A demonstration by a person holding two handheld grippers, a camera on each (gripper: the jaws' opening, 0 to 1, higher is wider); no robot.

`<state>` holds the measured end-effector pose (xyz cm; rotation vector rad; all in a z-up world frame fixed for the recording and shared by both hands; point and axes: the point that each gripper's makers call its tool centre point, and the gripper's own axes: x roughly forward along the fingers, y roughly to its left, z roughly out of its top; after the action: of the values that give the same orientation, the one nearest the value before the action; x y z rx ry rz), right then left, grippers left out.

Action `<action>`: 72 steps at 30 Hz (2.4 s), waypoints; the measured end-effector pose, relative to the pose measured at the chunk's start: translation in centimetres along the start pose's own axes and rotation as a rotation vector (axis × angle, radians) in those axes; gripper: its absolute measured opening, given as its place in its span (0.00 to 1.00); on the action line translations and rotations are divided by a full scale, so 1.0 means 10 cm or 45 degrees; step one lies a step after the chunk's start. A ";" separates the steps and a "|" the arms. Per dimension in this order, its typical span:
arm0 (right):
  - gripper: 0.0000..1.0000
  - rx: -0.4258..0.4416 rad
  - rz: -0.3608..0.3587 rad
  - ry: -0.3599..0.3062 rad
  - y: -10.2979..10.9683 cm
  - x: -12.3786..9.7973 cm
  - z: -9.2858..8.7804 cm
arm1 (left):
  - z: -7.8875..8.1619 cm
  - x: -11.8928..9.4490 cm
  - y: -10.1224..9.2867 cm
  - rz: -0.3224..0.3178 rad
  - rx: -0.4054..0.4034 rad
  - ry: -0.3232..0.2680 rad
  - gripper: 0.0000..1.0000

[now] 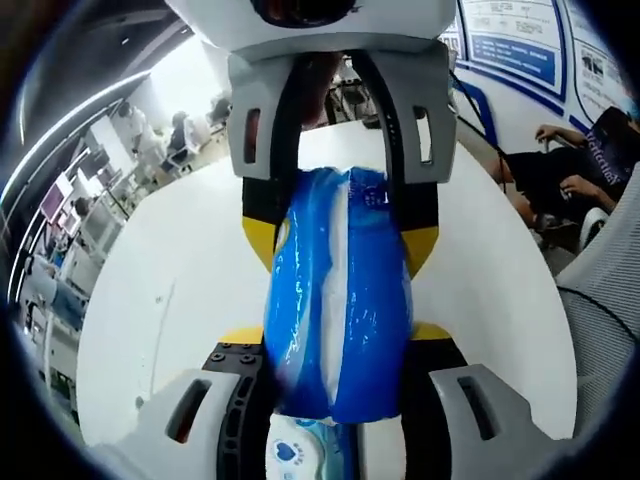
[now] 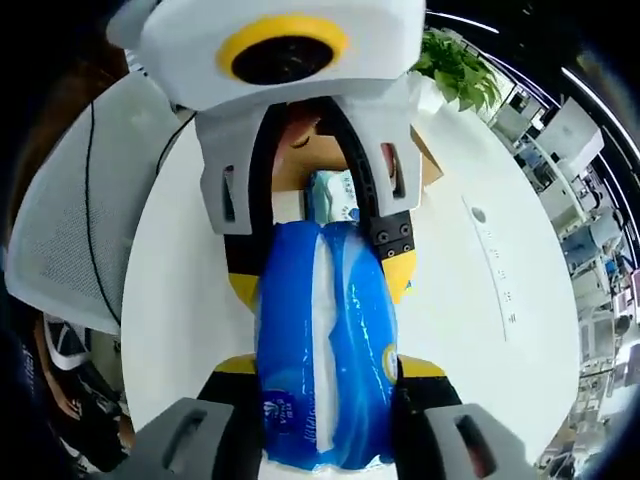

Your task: Operate the shoe box by opening the lid, removing the specified soft item, and placing it in the target area until the item is outside and the box remains undamaged.

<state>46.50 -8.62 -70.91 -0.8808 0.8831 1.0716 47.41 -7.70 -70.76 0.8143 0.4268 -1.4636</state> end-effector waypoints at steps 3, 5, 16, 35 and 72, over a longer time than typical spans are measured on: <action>0.46 -0.007 0.001 0.007 -0.06 0.02 -0.04 | -0.01 0.06 0.06 0.004 -0.010 0.000 0.49; 0.47 -0.010 0.005 0.007 -0.08 0.04 -0.06 | -0.01 0.08 0.08 0.008 -0.014 0.001 0.49; 0.48 -0.011 0.015 0.012 -0.20 0.18 -0.15 | -0.10 0.24 0.17 0.002 -0.032 0.013 0.49; 0.51 -0.016 0.027 0.026 -0.24 0.35 -0.24 | -0.22 0.43 0.23 0.016 -0.062 0.042 0.50; 0.56 0.021 -0.013 0.083 -0.33 0.53 -0.44 | -0.30 0.60 0.27 0.008 -0.123 0.067 0.56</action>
<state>50.18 -11.60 -76.91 -0.9102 0.9391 1.0302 51.25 -10.07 -76.40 0.7775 0.5303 -1.4068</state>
